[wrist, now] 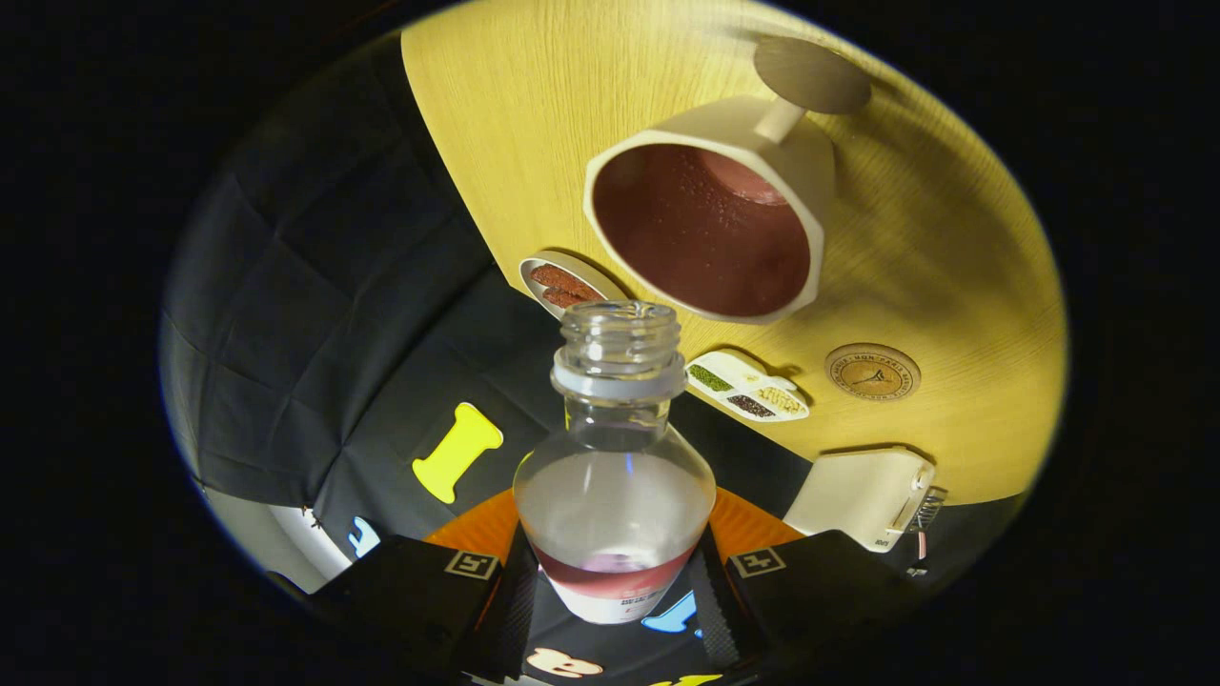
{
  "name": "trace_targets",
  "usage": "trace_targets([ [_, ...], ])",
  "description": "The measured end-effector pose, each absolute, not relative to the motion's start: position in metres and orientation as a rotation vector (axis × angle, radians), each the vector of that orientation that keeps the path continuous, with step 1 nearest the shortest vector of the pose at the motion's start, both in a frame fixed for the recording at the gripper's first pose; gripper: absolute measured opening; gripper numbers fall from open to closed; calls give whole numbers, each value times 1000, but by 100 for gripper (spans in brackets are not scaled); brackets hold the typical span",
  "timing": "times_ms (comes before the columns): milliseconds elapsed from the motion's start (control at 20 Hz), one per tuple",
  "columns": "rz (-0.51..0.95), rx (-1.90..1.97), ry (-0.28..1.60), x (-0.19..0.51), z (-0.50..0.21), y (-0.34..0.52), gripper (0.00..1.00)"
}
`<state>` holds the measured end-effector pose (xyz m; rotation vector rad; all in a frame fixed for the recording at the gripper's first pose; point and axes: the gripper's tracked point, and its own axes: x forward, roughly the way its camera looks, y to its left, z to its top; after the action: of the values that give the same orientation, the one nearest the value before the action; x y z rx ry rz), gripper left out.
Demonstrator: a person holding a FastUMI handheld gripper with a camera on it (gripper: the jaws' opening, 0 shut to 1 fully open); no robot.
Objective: Take the bottle from table, then pour the juice into the cup, finally place the bottle on the coaster
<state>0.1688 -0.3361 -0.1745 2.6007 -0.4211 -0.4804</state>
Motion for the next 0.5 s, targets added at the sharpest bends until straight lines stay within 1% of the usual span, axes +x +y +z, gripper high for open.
trace_targets([
  [350,-491,2496,-382,168,-171,-324,72],
  [500,-521,2350,-253,167,-175,-307,73],
])
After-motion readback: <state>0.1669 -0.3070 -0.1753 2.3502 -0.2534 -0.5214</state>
